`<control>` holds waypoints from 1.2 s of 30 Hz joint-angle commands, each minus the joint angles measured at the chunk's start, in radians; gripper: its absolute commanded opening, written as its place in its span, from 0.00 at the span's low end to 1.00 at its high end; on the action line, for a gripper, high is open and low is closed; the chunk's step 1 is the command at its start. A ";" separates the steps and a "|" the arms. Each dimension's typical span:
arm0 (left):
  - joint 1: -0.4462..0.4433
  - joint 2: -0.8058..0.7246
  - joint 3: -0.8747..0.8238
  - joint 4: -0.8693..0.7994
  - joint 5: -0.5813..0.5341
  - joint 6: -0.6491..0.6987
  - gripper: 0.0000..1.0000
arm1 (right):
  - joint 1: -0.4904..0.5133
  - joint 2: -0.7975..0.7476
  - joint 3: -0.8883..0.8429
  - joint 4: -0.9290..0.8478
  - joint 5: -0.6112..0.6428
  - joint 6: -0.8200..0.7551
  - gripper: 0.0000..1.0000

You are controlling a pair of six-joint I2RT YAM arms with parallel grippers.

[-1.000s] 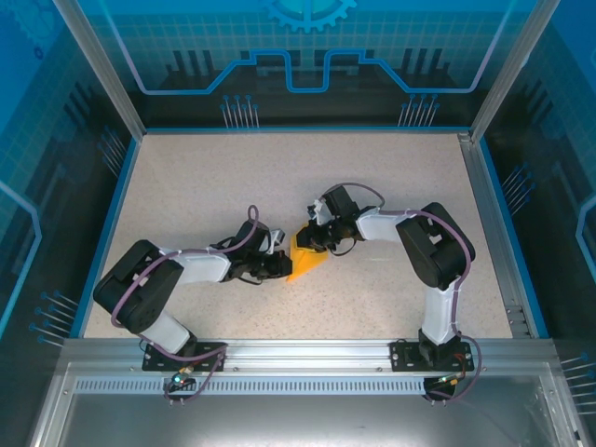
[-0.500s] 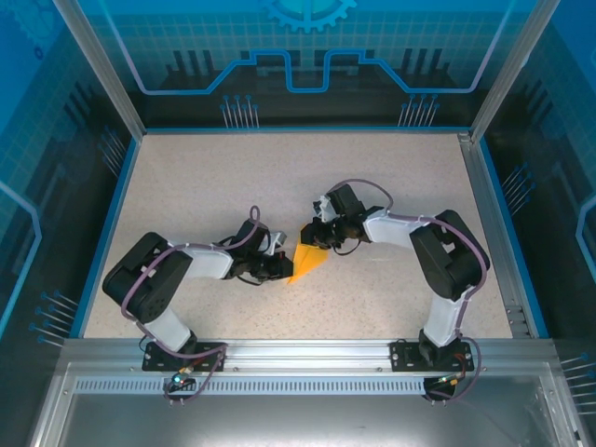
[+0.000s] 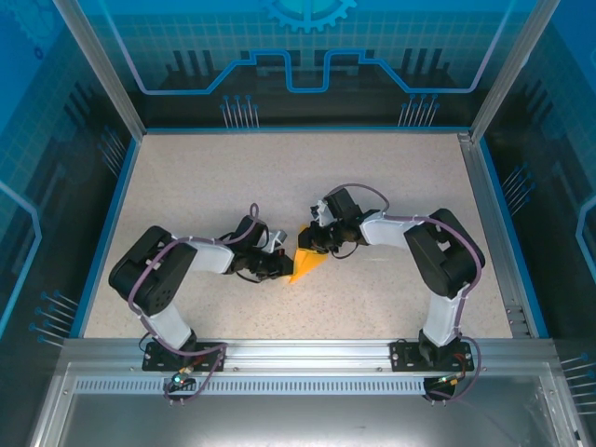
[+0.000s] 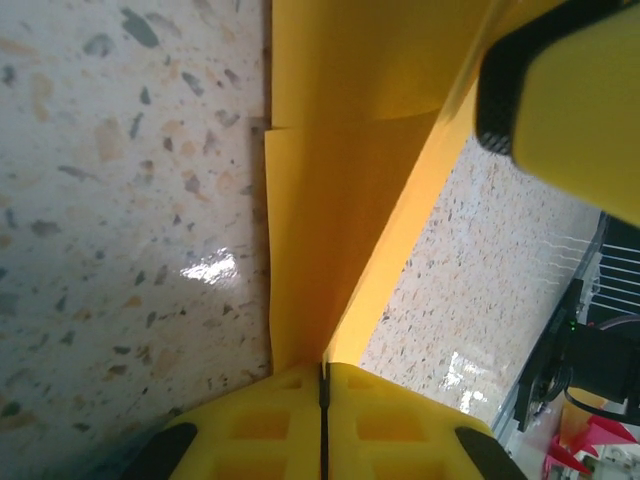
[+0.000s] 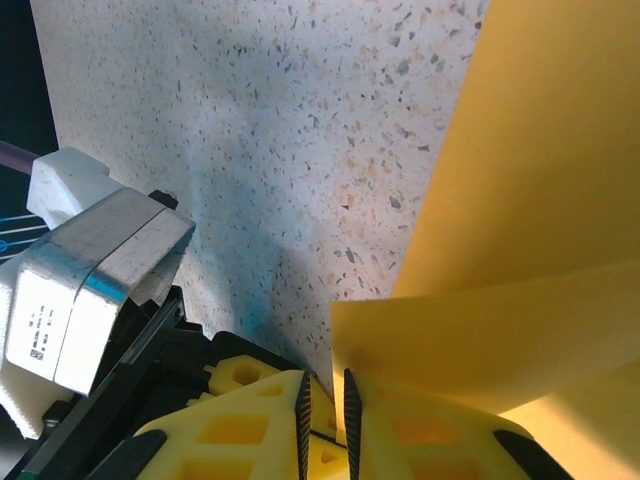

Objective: Fold a paper plane with a square sheet of paper (pick it up from the middle)
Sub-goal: Fourth fold the wing at the center of the table.

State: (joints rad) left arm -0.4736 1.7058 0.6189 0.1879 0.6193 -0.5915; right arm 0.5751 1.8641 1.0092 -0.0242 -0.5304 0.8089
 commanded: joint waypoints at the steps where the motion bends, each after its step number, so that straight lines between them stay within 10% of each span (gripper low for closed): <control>1: 0.011 0.026 0.023 -0.007 0.032 0.034 0.08 | 0.011 0.015 0.022 -0.017 0.032 0.013 0.20; 36: 0.044 0.071 0.046 -0.045 0.082 0.033 0.09 | -0.044 0.119 0.039 -0.031 0.025 0.005 0.18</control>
State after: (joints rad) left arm -0.4366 1.7508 0.6498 0.1646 0.7063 -0.5915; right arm 0.5484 1.9480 1.0424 -0.0425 -0.5030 0.8150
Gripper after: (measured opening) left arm 0.090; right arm 0.180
